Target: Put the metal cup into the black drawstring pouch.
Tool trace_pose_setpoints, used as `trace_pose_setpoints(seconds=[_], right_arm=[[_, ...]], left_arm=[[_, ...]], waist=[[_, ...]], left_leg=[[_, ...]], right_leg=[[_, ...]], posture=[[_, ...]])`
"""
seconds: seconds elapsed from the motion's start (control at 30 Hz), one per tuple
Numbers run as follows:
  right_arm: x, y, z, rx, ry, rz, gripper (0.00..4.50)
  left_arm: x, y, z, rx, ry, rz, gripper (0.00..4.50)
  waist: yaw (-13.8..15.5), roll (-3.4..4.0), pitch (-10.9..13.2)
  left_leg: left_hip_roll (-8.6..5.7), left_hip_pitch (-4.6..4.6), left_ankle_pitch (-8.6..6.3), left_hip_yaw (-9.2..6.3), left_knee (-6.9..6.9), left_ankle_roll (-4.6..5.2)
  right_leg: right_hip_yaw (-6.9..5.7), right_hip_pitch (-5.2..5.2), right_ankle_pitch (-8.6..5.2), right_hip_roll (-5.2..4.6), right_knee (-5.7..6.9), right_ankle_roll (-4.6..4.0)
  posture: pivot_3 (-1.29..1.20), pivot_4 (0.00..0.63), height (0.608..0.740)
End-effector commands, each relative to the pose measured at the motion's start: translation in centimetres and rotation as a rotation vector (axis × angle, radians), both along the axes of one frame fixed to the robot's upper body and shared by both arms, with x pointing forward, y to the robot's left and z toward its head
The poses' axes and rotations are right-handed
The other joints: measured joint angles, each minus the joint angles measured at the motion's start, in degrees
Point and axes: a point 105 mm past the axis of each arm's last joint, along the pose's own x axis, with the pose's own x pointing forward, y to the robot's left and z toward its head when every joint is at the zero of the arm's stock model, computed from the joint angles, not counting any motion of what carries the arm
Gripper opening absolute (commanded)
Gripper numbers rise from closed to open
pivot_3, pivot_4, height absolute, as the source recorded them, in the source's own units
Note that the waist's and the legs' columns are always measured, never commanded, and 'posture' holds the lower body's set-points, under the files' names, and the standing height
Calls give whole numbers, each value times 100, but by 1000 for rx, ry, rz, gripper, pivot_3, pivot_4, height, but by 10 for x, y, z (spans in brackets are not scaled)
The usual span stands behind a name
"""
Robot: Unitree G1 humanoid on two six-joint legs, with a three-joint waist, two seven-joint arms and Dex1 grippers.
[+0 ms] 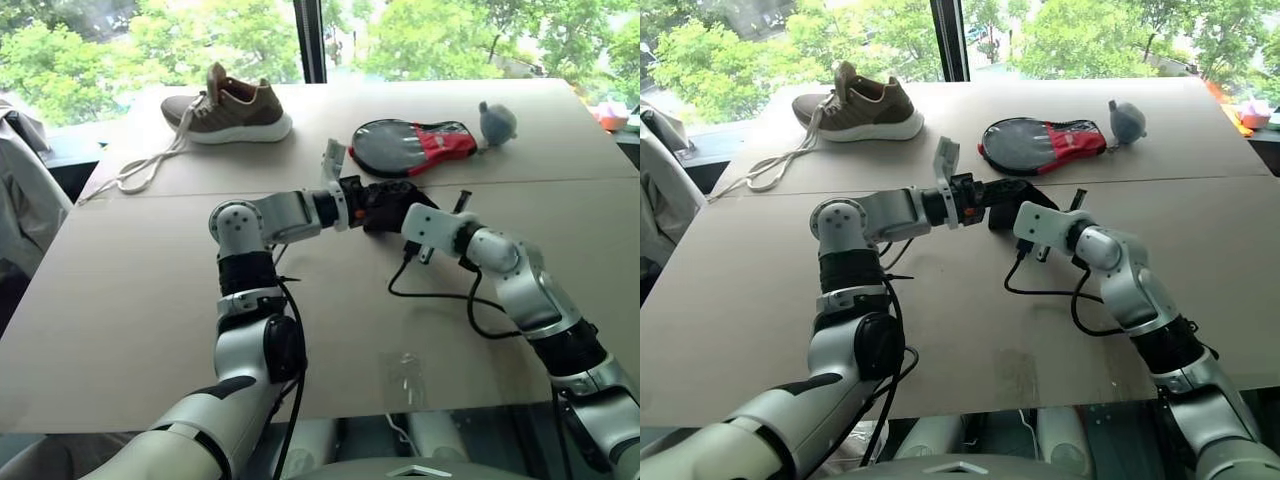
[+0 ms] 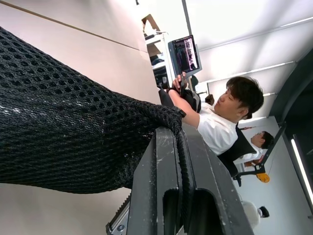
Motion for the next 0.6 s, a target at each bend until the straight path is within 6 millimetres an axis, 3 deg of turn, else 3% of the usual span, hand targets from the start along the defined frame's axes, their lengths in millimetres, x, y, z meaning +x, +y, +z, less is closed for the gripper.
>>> trace_pose_setpoints(seconds=[0.03,0.27,0.6], right_arm=[[-10,-7,27,99,-10,15,23],[-41,-8,60,324,140,107,23],[-49,-13,85,776,369,72,23]], left_arm=[[-1,5,5,4,-37,12,0],[-1,6,-3,25,-27,17,0],[0,4,-4,24,-23,14,0]], waist=[[-3,0,0],[6,0,0],[14,0,0]], left_leg=[[0,0,0,0,0,0],[1,0,0,-1,0,0],[1,0,-1,-7,-2,0]], right_leg=[[0,0,0,0,1,0],[-1,2,0,0,-1,0],[-4,4,0,-2,1,-1]], posture=[[0,150,740],[0,150,740],[0,150,740]])
